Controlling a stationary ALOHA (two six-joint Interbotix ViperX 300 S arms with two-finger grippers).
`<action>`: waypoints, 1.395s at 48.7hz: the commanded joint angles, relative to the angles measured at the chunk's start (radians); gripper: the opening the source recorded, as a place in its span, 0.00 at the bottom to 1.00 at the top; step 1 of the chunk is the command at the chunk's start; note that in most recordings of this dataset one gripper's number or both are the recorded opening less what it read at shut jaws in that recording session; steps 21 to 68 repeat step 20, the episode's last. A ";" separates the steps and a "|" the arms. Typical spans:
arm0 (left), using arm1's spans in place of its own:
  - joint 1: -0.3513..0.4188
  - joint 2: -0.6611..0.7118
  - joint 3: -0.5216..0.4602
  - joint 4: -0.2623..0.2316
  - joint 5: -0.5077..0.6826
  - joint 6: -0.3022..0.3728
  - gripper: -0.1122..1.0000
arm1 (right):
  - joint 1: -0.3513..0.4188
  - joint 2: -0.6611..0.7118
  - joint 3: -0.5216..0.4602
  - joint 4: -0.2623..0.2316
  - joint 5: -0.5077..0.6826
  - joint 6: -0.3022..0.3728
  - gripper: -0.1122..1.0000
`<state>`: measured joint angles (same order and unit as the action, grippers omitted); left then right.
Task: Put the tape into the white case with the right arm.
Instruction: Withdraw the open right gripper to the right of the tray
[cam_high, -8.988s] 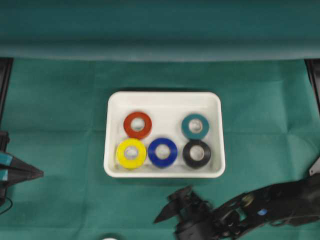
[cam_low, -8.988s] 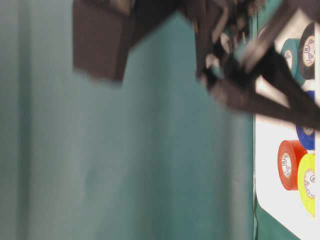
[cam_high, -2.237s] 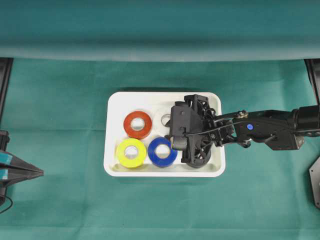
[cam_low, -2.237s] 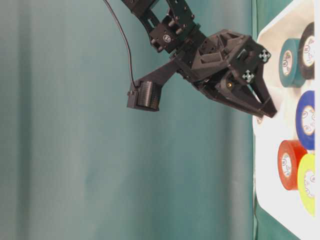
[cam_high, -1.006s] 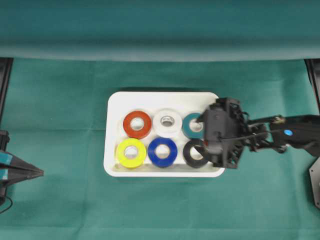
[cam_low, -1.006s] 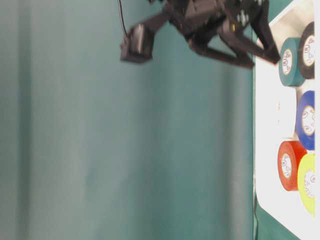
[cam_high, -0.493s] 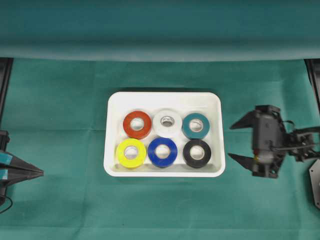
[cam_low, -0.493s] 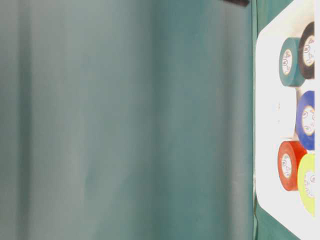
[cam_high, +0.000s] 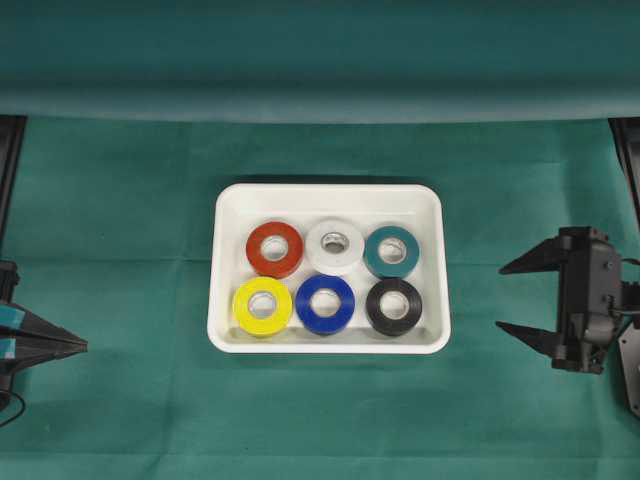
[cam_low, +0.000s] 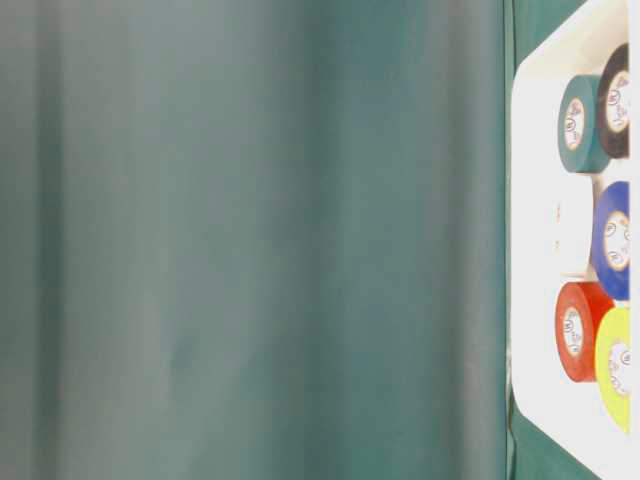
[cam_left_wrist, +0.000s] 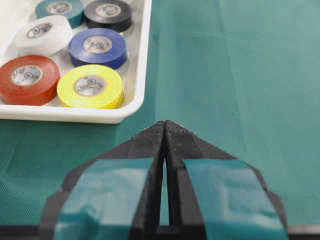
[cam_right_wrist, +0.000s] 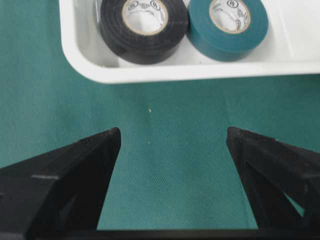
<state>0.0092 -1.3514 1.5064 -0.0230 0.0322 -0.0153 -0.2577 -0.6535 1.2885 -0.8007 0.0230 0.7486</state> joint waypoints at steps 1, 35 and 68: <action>0.002 0.008 -0.012 -0.002 -0.006 0.000 0.10 | -0.002 -0.017 0.003 0.003 -0.009 0.002 0.77; 0.002 0.008 -0.014 -0.002 -0.006 -0.002 0.10 | 0.100 -0.041 0.034 0.002 -0.097 0.000 0.77; 0.002 0.008 -0.014 -0.002 -0.006 -0.002 0.10 | 0.100 -0.041 0.034 0.002 -0.097 0.000 0.77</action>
